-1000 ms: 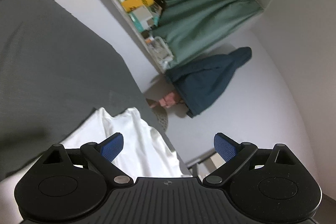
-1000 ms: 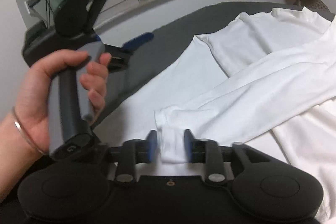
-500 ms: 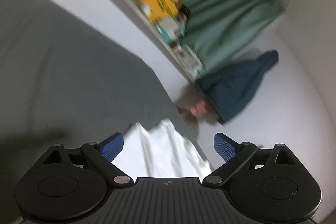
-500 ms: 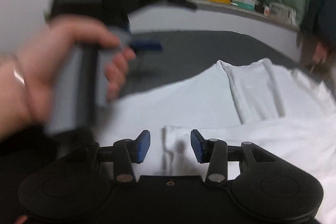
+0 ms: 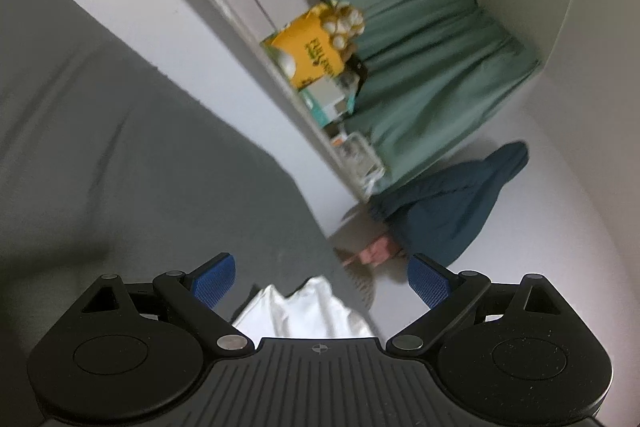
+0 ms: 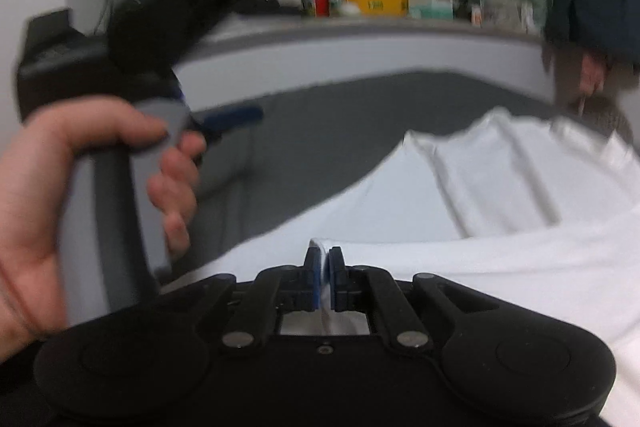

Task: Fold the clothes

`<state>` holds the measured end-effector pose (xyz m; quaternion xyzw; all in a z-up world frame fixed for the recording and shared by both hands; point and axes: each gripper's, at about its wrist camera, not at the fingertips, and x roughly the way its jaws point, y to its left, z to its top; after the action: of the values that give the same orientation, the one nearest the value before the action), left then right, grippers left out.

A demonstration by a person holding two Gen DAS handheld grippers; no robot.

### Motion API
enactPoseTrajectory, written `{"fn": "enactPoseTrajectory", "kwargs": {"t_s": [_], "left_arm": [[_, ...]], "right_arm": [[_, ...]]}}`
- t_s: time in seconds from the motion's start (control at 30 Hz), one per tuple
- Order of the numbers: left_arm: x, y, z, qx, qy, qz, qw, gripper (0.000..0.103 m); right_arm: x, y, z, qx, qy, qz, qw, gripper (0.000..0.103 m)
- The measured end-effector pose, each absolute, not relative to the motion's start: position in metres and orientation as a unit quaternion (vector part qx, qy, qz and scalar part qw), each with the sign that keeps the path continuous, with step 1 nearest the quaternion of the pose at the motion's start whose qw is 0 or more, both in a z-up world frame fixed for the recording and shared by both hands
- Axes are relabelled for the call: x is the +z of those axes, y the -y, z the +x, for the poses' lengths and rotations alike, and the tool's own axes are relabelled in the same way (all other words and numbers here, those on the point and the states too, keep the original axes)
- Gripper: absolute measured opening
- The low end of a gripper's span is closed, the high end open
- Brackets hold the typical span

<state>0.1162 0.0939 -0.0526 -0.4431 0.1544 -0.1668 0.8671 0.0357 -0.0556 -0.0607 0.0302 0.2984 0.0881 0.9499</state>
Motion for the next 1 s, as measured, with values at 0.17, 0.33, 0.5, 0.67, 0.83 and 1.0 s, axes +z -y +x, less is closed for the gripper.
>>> {"fn": "enactPoseTrajectory", "kwargs": {"t_s": [0.17,0.33,0.5,0.67,0.83,1.0], "left_arm": [[-0.056,-0.086,0.118,-0.203,-0.163,-0.441,0.859,0.095],[-0.062,-0.058,0.118,-0.293,-0.187,-0.430,0.833,0.095],[-0.077,0.001,0.119,-0.387,-0.262,-0.401,0.788,0.095],[-0.100,0.033,0.117,-0.397,-0.324,-0.368,0.776,0.095],[-0.116,0.040,0.119,-0.382,-0.341,-0.360,0.780,0.095],[-0.111,0.050,0.118,-0.388,-0.327,-0.319,0.801,0.095]], "right_arm": [[-0.071,0.099,0.033,0.107,-0.321,0.191,0.921,0.031],[-0.047,0.220,-0.016,-0.025,-0.215,0.345,0.913,0.069],[-0.062,0.354,-0.040,-0.176,-0.169,0.473,0.846,0.072],[-0.090,0.413,-0.026,-0.200,-0.160,0.587,0.768,0.072],[-0.106,0.416,0.006,-0.190,-0.155,0.610,0.754,0.075],[-0.107,0.425,0.024,-0.221,-0.115,0.619,0.745,0.085]]}}
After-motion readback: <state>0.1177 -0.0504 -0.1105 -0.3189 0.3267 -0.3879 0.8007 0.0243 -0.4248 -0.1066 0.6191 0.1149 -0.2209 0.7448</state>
